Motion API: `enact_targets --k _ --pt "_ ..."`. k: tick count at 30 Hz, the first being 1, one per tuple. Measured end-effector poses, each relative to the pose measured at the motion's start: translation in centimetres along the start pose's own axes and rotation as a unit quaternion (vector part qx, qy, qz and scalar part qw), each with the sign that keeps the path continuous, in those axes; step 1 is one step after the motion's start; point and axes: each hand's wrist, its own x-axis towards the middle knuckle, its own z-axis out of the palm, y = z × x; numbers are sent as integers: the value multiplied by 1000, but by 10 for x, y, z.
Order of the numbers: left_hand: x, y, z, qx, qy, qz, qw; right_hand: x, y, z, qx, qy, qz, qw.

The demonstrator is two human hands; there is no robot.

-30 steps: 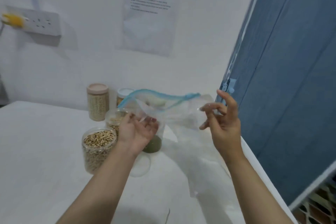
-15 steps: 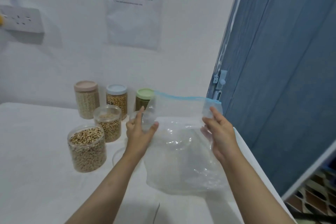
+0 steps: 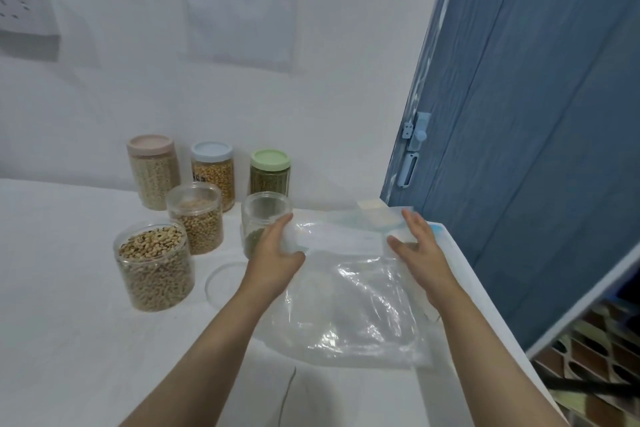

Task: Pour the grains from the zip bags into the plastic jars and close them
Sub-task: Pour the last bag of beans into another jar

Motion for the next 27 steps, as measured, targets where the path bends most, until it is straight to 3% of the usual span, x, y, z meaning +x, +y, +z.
enact_targets --k 3,5,7,9,12,18,22,27 --pt "-2 9 -1 27 10 50 998 10 21 -9 -210 30 18 977" --pt "-2 11 0 31 16 66 997 14 34 -16 -372 13 88 924" --pt "-2 10 2 32 16 71 997 11 41 -20 -430 -10 166 888" --pt "-4 9 4 20 15 70 997 8 44 -22 -408 -25 208 889" --pt "-5 11 8 4 15 60 998 5 45 -27 -386 -34 186 903" --pt "2 19 20 -12 5 39 999 -3 20 -44 -332 54 176 925" --pt "13 12 35 11 -3 4 1000 -9 -6 -51 -291 84 150 941" --pt "26 15 66 -21 -68 -28 997 -17 -37 -56 -238 104 76 963"
